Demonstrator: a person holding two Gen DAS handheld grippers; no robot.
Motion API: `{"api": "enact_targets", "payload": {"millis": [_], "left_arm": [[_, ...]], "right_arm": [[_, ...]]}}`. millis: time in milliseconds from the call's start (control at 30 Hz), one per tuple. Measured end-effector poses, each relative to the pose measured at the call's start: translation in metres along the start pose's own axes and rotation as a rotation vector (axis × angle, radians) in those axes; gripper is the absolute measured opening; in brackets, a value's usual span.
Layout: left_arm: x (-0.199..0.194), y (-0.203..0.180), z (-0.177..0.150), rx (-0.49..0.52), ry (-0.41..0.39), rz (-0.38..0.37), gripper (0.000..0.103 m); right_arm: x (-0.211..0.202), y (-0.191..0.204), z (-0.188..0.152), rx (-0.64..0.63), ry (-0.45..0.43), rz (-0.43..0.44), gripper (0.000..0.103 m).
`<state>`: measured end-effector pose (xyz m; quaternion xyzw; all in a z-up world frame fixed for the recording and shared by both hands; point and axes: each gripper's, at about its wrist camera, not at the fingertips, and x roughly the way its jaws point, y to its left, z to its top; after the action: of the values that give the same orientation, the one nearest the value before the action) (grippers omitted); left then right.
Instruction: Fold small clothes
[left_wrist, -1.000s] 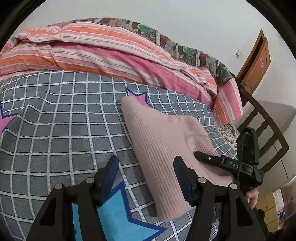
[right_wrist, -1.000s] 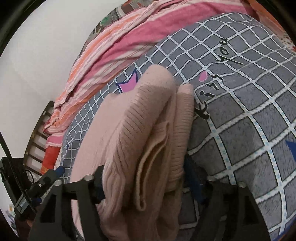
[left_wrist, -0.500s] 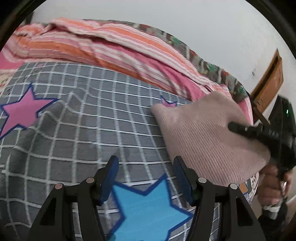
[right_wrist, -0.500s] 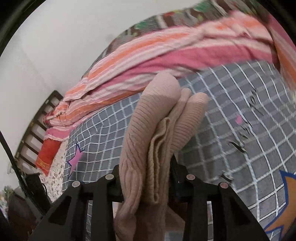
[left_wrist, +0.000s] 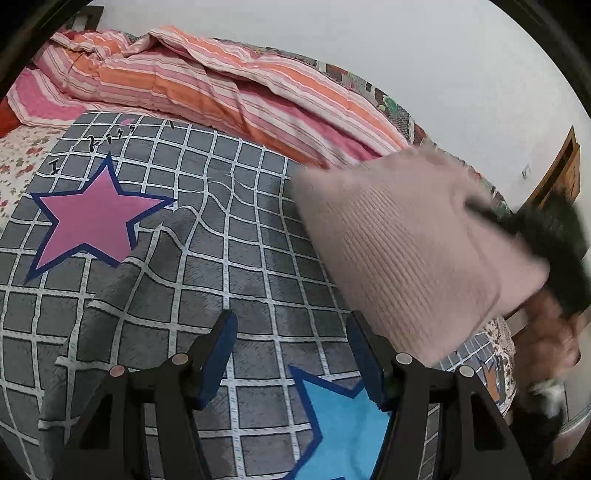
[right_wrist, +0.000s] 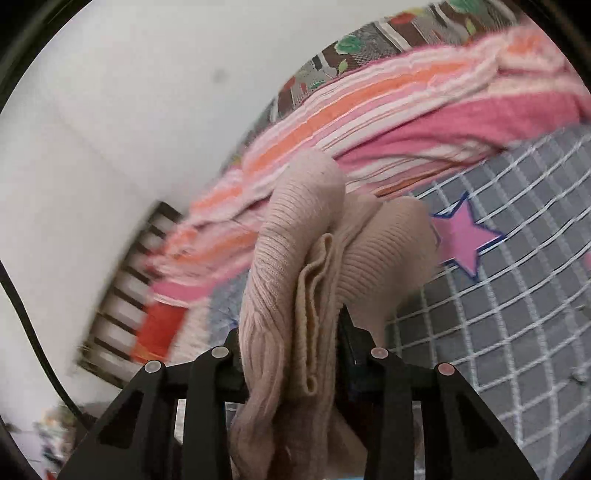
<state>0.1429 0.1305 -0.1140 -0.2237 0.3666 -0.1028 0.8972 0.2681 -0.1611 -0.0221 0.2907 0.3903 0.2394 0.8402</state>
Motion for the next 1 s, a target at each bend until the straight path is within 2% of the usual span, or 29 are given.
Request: {"api": "enact_targets", "payload": {"millis": [67,100,133,200,233,267,333,467,567,600,633,667,800,833,900,967,1000], "left_arm": [[0.007,-0.002,-0.003,0.014,0.021,0.008,0.059],[0.01,-0.003,-0.005,0.021,0.029,0.01,0.059],[0.014,-0.006,-0.007,0.033,0.041,0.01,0.059],[0.024,-0.016,-0.011,0.067,0.071,0.013,0.059],[0.027,-0.022,-0.015,0.091,0.084,0.006,0.059],[0.027,-0.028,-0.019,0.112,0.091,-0.002,0.059],[0.029,-0.041,-0.031,0.159,0.11,-0.01,0.059],[0.031,-0.066,-0.055,0.25,0.155,-0.023,0.059],[0.038,-0.083,-0.064,0.324,0.161,0.031,0.059],[0.04,-0.089,-0.065,0.341,0.151,0.042,0.056],[0.043,-0.094,-0.065,0.349,0.145,0.047,0.053],[0.045,-0.097,-0.064,0.352,0.141,0.05,0.045],[0.045,-0.1,-0.055,0.341,0.099,0.062,0.02],[0.039,-0.096,-0.051,0.328,0.076,0.051,0.019],[0.027,-0.083,-0.042,0.27,0.03,0.02,0.016],[0.026,-0.073,-0.039,0.243,0.032,0.022,0.015],[0.028,-0.07,-0.04,0.241,0.045,0.023,0.015]], "right_arm": [[0.006,-0.031,-0.01,0.025,0.003,-0.001,0.037],[0.012,-0.056,-0.019,0.029,0.025,-0.031,0.04],[0.019,-0.077,-0.027,0.028,0.054,-0.081,0.041],[0.03,-0.118,-0.041,0.01,0.094,-0.241,0.044],[0.027,-0.125,-0.042,0.007,0.074,-0.22,0.05],[0.018,-0.13,-0.042,0.01,0.054,-0.189,0.05],[0.002,-0.123,-0.042,-0.029,0.037,-0.188,0.05],[-0.026,-0.09,-0.055,-0.228,0.011,-0.253,0.05],[-0.042,-0.082,-0.068,-0.282,0.028,-0.212,0.049],[-0.044,-0.082,-0.069,-0.285,0.028,-0.195,0.049],[-0.045,-0.082,-0.07,-0.284,0.027,-0.186,0.047],[-0.042,-0.081,-0.073,-0.283,0.029,-0.18,0.044],[-0.025,-0.085,-0.08,-0.27,0.05,-0.215,0.013],[-0.022,-0.085,-0.082,-0.265,0.054,-0.212,0.008],[-0.027,-0.08,-0.082,-0.277,0.017,-0.169,0.007],[-0.039,-0.073,-0.086,-0.312,-0.036,-0.133,0.006],[-0.039,-0.072,-0.087,-0.322,-0.032,-0.136,0.006]]}}
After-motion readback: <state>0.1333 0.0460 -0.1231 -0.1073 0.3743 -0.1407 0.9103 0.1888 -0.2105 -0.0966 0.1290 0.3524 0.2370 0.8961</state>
